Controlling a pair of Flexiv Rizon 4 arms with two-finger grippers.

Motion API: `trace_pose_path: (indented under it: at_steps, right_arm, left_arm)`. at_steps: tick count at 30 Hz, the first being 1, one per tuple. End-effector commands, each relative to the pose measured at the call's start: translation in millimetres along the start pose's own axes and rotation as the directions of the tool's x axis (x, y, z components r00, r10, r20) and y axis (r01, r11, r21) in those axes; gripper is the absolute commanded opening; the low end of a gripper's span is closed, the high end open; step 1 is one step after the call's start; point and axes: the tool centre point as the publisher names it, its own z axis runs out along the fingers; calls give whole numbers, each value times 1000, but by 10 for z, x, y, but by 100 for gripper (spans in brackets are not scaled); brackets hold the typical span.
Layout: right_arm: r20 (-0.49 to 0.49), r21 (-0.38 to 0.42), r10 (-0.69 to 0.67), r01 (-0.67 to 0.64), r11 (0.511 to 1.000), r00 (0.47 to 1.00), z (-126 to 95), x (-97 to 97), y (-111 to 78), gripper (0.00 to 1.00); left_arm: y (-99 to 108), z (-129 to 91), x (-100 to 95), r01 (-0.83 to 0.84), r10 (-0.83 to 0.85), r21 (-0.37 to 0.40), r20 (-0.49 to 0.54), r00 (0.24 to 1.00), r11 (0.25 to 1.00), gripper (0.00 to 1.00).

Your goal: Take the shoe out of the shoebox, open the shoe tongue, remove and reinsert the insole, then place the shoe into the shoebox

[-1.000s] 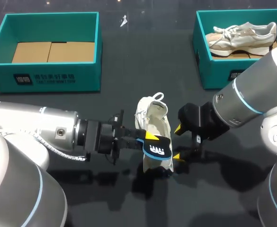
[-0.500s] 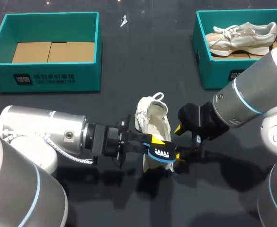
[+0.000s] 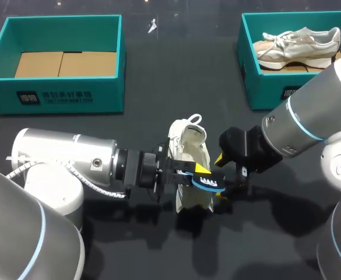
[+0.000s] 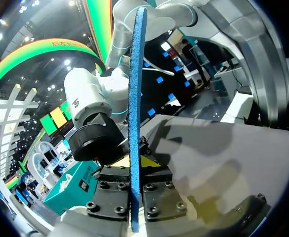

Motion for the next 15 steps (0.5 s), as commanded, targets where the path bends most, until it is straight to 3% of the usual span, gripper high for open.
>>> trace_pose_path:
  at_steps: [1,15]
  right_arm:
    - [2,1,0,0,1000,1000,-3,11,-2,100]
    - [2,1,0,0,1000,1000,-3,11,-2,100]
  left_arm:
    - [11,74,26,6,-6,-4,3,1000,1000,0]
    - [32,105,44,33,-33,-17,21,999,999,0]
